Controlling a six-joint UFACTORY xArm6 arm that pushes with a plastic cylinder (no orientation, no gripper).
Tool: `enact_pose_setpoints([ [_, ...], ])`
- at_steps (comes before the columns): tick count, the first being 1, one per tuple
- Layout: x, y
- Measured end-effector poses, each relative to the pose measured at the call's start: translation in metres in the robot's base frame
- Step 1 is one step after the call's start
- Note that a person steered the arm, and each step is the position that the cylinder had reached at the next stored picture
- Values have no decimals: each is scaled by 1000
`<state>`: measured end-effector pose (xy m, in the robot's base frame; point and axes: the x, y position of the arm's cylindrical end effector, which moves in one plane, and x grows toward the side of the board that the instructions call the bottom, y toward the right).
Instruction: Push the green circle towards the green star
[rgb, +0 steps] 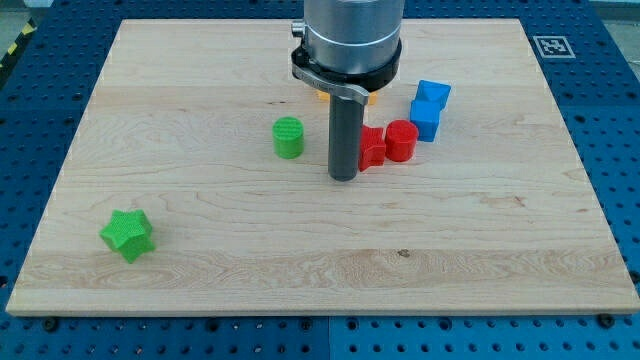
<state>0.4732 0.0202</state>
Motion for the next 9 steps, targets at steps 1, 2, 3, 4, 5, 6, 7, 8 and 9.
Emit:
enact_pose_setpoints([
  [1, 0, 0],
  [2, -6, 0],
  [3, -36, -3],
  [4, -61, -32],
  [5, -61, -81],
  [6, -61, -99],
  [7, -61, -99],
  [8, -61, -113],
  [9, -61, -123],
])
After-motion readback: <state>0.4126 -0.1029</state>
